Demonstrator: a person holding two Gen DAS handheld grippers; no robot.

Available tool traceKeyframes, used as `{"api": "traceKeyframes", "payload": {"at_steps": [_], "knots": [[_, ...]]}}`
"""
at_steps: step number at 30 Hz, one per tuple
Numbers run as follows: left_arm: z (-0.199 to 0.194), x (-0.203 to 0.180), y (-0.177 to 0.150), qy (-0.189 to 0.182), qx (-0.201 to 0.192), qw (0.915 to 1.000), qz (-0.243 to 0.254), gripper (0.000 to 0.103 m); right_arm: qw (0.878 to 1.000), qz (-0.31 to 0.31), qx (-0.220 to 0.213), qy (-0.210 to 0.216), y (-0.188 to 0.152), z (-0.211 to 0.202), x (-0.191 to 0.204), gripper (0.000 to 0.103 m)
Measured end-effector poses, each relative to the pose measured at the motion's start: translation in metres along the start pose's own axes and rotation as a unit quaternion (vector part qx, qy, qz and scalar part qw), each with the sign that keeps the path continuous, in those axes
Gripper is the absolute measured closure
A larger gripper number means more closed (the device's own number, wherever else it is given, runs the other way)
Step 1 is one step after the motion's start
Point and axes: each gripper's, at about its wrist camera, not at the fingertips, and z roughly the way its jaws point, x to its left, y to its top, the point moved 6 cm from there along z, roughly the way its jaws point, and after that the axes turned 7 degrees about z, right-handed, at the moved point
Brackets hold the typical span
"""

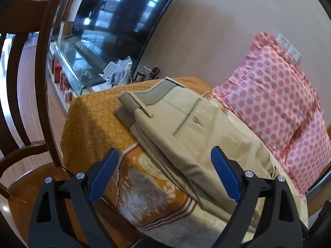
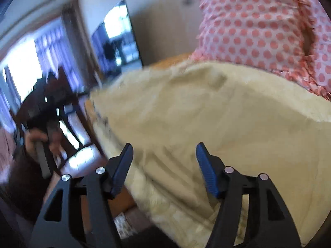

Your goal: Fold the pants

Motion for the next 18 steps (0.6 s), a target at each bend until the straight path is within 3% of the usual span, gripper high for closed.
{"api": "traceKeyframes", "payload": {"at_steps": [1,3,5,11,18], "knots": [[0.002,0.002,0.002,0.001,0.002,1.0,-0.005,0.011,1.0,0.007,0.007,-0.013,0.0,0.004,-0.007,0.035],[0.006,0.005,0.005,0.006,0.006,1.0,-0.005,0.011,0.997,0.017,0.067,-0.032,-0.012,0.026,-0.02,0.034],[0.012,0.008,0.008,0.012,0.012,0.9998,-0.004,0.011,0.998,0.007,0.051,-0.022,-0.018,0.022,-0.017,0.027],[0.038,0.019,0.017,0.006,0.046,0.9979,-0.045,0.011,0.999,0.012,0.044,-0.015,-0.024,0.017,-0.015,0.023],[0.052,0.022,0.027,0.008,0.063,0.9963,-0.057,0.011,0.999,0.006,0.041,-0.01,-0.018,0.023,-0.013,0.018]]}}
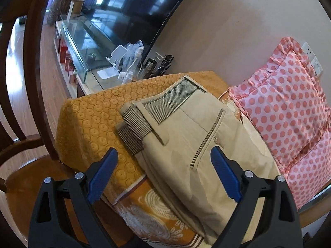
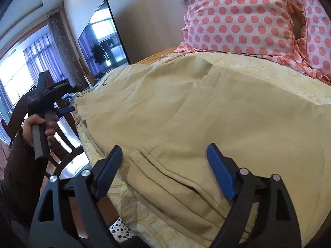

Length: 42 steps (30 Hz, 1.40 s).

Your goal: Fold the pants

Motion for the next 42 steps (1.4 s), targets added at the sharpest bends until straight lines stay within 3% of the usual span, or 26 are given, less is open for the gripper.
{"api": "traceKeyframes", "payload": {"at_steps": [3,8,11,15,16,17,18,19,20,25,28,31,33,37,38,40,42], "knots": [[0.003,0.002,0.003,-0.027,0.002,0.9993,-0.025,0.011,1.0,-0.008,-0.003,0.0,-0.002,0.0,0.001,0.016],[0.004,-0.011,-0.006,-0.116,0.026,0.9911,-0.06,0.024,1.0,-0.011,-0.006,0.005,-0.003,-0.001,0.001,0.014],[0.007,-0.017,-0.007,-0.104,0.026,0.9933,-0.044,0.03,1.0,-0.016,-0.007,0.005,-0.003,-0.001,0.003,0.012],[0.01,-0.008,-0.004,-0.092,0.022,0.9916,-0.088,0.037,1.0,-0.022,-0.009,0.003,-0.003,0.0,0.003,0.012],[0.01,-0.006,-0.004,-0.082,0.018,0.9919,-0.096,0.046,1.0,-0.02,-0.011,0.005,-0.003,-0.001,0.003,0.012],[0.011,-0.005,-0.003,-0.073,0.014,0.9922,-0.099,0.066,1.0,-0.018,-0.012,0.007,-0.003,-0.001,0.002,0.012],[0.011,-0.004,-0.004,-0.061,0.01,0.9934,-0.097,0.08,1.0,-0.016,-0.014,0.009,-0.003,-0.001,0.001,0.012],[0.012,-0.003,-0.005,-0.045,0.007,0.9951,-0.088,0.095,1.0,-0.016,-0.014,0.01,-0.003,-0.001,0.001,0.012],[0.012,-0.007,-0.005,-0.035,0.0,0.9971,-0.068,0.097,1.0,-0.014,-0.016,0.013,-0.003,-0.002,0.0,0.012],[-0.01,-0.04,0.007,-0.008,-0.042,0.9989,0.019,0.1,0.999,0.019,-0.027,0.034,-0.001,-0.015,-0.007,0.012],[-0.038,-0.092,0.016,-0.02,-0.082,0.9913,0.101,0.1,0.997,0.042,-0.057,0.034,0.003,-0.038,-0.02,0.012],[-0.066,-0.168,0.009,-0.074,-0.103,0.9746,0.185,0.1,0.993,0.062,-0.095,0.02,0.005,-0.069,-0.038,0.012],[-0.081,-0.231,-0.013,-0.123,-0.105,0.9537,0.254,0.1,0.99,0.08,-0.115,0.004,0.005,-0.092,-0.054,0.012],[-0.101,-0.325,-0.092,-0.234,-0.066,0.9025,0.356,0.1,0.98,0.125,-0.152,-0.031,-0.005,-0.132,-0.091,0.012],[-0.103,-0.346,-0.122,-0.266,-0.044,0.8849,0.38,0.1,0.977,0.14,-0.159,-0.04,-0.009,-0.142,-0.102,0.012],[-0.099,-0.372,-0.174,-0.301,0.001,0.8564,0.419,0.1,0.969,0.164,-0.169,-0.07,-0.02,-0.161,-0.124,0.012],[-0.084,-0.387,-0.233,-0.314,0.065,0.8284,0.46,0.1,0.962,0.186,-0.173,-0.1,-0.034,-0.176,-0.146,0.012]]}}
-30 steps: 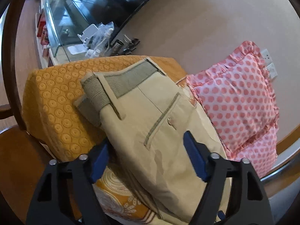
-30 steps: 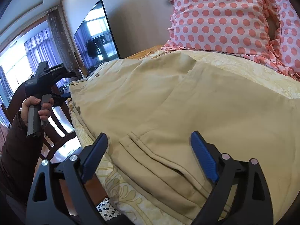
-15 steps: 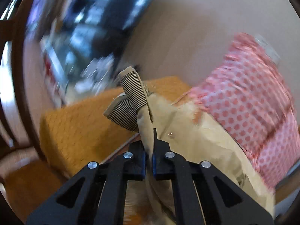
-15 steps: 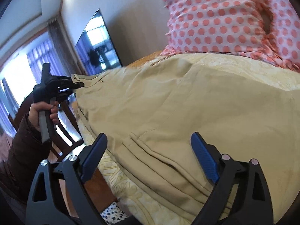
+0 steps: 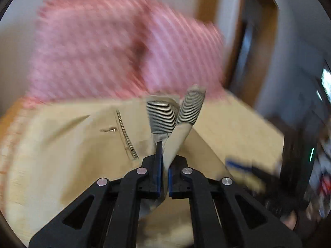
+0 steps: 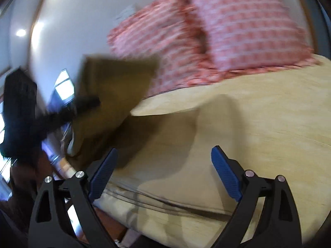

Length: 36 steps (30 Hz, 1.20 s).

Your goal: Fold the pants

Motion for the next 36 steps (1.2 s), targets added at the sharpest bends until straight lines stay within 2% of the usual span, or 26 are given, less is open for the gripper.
{"api": "traceKeyframes", "payload": {"at_steps": [1,2,3,5,7,9,10,12,13,14,16,19,22,25,31,34,35,36], "knots": [[0.023,-0.014,-0.019,-0.01,0.041,0.9991,0.009,0.1,1.0,0.015,-0.004,-0.021,0.001,-0.007,-0.017,0.012],[0.035,-0.02,-0.03,-0.004,0.057,0.9982,0.016,0.1,0.999,0.029,-0.007,-0.033,0.001,-0.011,-0.03,0.012],[0.041,-0.021,-0.039,0.005,0.062,0.9978,0.022,0.1,0.998,0.041,-0.009,-0.042,0.003,-0.016,-0.04,0.012],[0.035,-0.021,-0.045,0.008,0.036,0.9991,0.021,0.1,0.997,0.062,-0.022,-0.051,0.011,-0.024,-0.056,0.012],[0.023,-0.019,-0.043,0.0,0.009,0.9999,0.013,0.1,0.996,0.075,-0.029,-0.023,0.022,-0.026,-0.056,0.012],[0.017,-0.024,-0.044,-0.009,0.004,0.9999,0.005,0.099,0.996,0.082,-0.024,0.029,0.034,-0.02,-0.045,0.012],[0.012,-0.023,-0.046,-0.012,0.005,0.9999,0.001,0.096,0.995,0.077,-0.013,0.059,0.041,-0.013,-0.034,0.013],[0.002,-0.025,-0.05,-0.025,0.005,0.9997,-0.001,0.087,0.996,0.057,0.015,0.069,0.051,0.008,-0.017,0.016],[-0.003,-0.026,-0.052,-0.03,0.004,0.9995,-0.003,0.075,0.996,0.044,0.035,0.065,0.053,0.021,-0.009,0.019],[-0.008,-0.026,-0.052,-0.033,0.002,0.9994,-0.006,0.049,0.996,0.032,0.06,0.052,0.054,0.039,-0.005,0.022],[-0.022,-0.021,-0.053,-0.024,-0.017,0.9994,-0.016,0.017,0.995,0.02,0.095,0.028,0.052,0.062,0.0,0.028],[-0.044,0.003,-0.049,0.017,-0.044,0.9982,-0.037,0.015,0.99,0.001,0.139,-0.014,0.043,0.092,-0.004,0.042],[-0.061,0.037,-0.046,0.083,-0.058,0.9927,-0.065,0.013,0.985,-0.023,0.163,-0.05,0.031,0.108,-0.01,0.045],[-0.065,0.067,-0.048,0.117,-0.057,0.9866,-0.098,0.013,0.983,-0.05,0.165,-0.069,0.023,0.106,-0.009,0.05],[-0.063,0.097,-0.053,0.128,-0.052,0.9804,-0.141,0.013,0.982,-0.039,0.166,-0.081,0.028,0.107,-0.014,0.054],[-0.065,0.101,-0.057,0.129,-0.05,0.9792,-0.148,0.013,0.978,-0.081,0.164,-0.097,0.024,0.11,-0.006,0.054],[-0.065,0.102,-0.057,0.131,-0.049,0.9789,-0.149,0.013,0.979,-0.081,0.165,-0.089,0.022,0.108,-0.005,0.061],[-0.063,0.103,-0.057,0.132,-0.049,0.9789,-0.149,0.013,0.981,-0.08,0.163,-0.076,0.02,0.105,-0.004,0.064]]}}
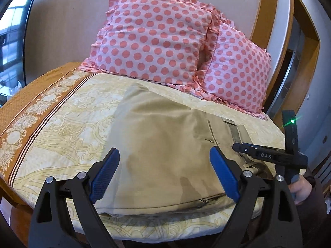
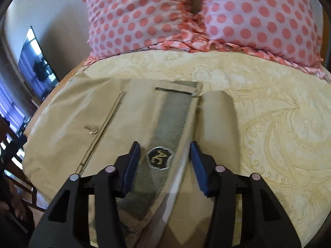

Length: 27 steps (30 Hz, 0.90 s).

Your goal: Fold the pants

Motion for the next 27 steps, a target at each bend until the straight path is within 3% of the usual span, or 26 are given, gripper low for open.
{"api": "traceKeyframes", "payload": {"at_steps": [2,6,9,11,13,16,18,20,21,23,25,27], "knots": [[0.001,0.001,0.0,0.005,0.001,1.0,0.0,0.013,0.999,0.008,0.0,0.032,-0.002,-0.004,-0.001,0.078],[0.003,0.002,0.004,0.009,0.0,1.0,0.0,0.013,0.998,0.009,-0.015,0.058,0.001,-0.015,-0.002,0.086],[0.002,0.004,0.008,0.016,-0.003,0.9999,-0.003,0.013,0.996,0.011,-0.046,0.071,0.019,-0.033,-0.001,0.1],[0.0,0.008,0.012,0.022,-0.007,0.9997,-0.004,0.013,0.995,0.009,-0.062,0.074,0.029,-0.047,-0.002,0.099],[-0.001,0.012,0.014,0.029,-0.01,0.9995,-0.002,0.012,0.996,0.002,-0.078,0.049,0.033,-0.057,-0.008,0.099],[0.001,0.018,0.015,0.037,-0.005,0.9993,-0.003,0.012,0.997,0.032,-0.06,0.027,0.023,-0.049,-0.032,0.099],[0.007,0.02,0.013,0.036,0.004,0.9994,0.001,0.012,0.999,0.038,-0.034,0.019,0.012,-0.034,-0.04,0.097],[0.014,0.018,0.01,0.031,0.016,0.9993,0.009,0.012,0.999,0.037,-0.023,-0.002,0.005,-0.028,-0.043,0.081],[0.016,0.016,0.008,0.028,0.02,0.9993,0.014,0.012,0.999,0.036,-0.032,-0.008,0.006,-0.033,-0.042,0.079],[0.022,0.009,0.004,0.022,0.029,0.9988,0.033,0.011,0.997,0.025,-0.076,-0.012,0.011,-0.052,-0.035,0.06],[0.029,0.004,-0.002,0.02,0.04,0.9978,0.05,0.011,0.995,0.005,-0.094,0.016,0.011,-0.061,-0.019,0.057],[0.042,0.003,-0.013,0.023,0.062,0.996,0.059,0.01,0.997,-0.017,-0.074,0.026,0.002,-0.052,-0.007,0.056]]}}
